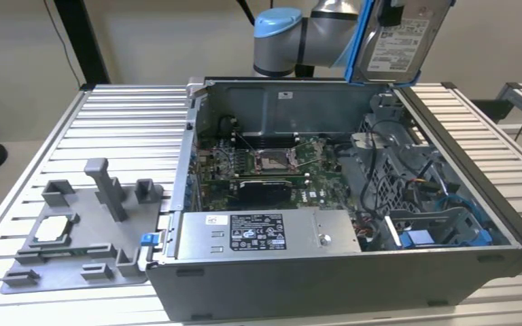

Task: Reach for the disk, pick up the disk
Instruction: 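Pick up the disk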

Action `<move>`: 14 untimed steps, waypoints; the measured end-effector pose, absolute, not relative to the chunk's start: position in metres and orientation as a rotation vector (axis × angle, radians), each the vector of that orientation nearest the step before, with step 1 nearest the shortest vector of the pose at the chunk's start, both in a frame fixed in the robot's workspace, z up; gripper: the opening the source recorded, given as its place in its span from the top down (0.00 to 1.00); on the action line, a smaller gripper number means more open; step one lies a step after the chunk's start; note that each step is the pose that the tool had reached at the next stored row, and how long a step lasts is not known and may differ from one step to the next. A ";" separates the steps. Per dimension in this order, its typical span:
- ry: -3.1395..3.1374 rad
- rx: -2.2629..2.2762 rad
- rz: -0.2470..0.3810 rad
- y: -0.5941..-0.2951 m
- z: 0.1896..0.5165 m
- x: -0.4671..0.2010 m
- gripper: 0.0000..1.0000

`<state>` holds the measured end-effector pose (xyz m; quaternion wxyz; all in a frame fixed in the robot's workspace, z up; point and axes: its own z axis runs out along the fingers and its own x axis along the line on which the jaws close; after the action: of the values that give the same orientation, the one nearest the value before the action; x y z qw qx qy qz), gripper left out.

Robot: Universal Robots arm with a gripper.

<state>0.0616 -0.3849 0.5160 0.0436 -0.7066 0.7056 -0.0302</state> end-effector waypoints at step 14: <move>2.157 -2.160 -0.092 -0.396 0.516 0.062 1.00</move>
<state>0.0616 -0.3962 0.5161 0.0435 -0.7066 0.7056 -0.0302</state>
